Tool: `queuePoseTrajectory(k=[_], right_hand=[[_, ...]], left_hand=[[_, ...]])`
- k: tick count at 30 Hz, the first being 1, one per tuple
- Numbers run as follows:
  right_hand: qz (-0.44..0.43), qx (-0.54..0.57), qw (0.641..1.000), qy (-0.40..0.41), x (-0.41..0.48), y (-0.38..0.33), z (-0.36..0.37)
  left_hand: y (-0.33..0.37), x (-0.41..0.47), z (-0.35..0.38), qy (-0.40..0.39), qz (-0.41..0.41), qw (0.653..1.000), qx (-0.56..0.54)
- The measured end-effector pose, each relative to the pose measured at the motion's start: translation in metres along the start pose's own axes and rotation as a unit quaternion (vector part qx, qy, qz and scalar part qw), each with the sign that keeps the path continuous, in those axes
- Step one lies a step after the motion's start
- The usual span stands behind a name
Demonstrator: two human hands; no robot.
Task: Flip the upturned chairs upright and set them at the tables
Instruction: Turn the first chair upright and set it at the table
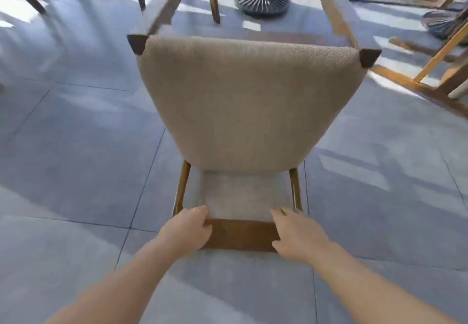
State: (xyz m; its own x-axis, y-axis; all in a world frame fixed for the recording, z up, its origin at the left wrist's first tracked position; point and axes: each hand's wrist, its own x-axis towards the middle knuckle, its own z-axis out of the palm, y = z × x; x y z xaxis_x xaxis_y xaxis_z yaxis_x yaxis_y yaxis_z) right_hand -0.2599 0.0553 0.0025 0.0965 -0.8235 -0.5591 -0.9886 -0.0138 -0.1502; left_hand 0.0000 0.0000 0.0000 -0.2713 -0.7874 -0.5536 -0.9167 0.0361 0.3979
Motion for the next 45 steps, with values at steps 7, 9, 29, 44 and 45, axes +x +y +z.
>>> queuePoseTrajectory(k=[7,9,29,44,45], right_hand=[[-0.030,-0.103,0.994,0.006,0.066,0.028,0.108],[-0.049,-0.142,0.989,0.010,0.077,0.035,0.120],[-0.073,-0.187,0.979,-0.017,0.092,0.035,0.116],[-0.117,-0.075,0.990,-0.018,-0.081,0.025,-0.215],[-0.109,-0.069,0.992,-0.016,-0.089,0.025,-0.244]], left_hand=[[-0.053,0.068,0.096,-0.019,0.059,0.982,0.177],[-0.063,0.080,0.112,-0.014,0.061,0.975,0.211],[-0.058,0.105,0.115,-0.004,0.107,0.931,0.350],[0.124,-0.078,-0.190,-0.035,0.122,0.959,0.252],[0.137,-0.087,-0.214,-0.018,0.127,0.961,0.246]])
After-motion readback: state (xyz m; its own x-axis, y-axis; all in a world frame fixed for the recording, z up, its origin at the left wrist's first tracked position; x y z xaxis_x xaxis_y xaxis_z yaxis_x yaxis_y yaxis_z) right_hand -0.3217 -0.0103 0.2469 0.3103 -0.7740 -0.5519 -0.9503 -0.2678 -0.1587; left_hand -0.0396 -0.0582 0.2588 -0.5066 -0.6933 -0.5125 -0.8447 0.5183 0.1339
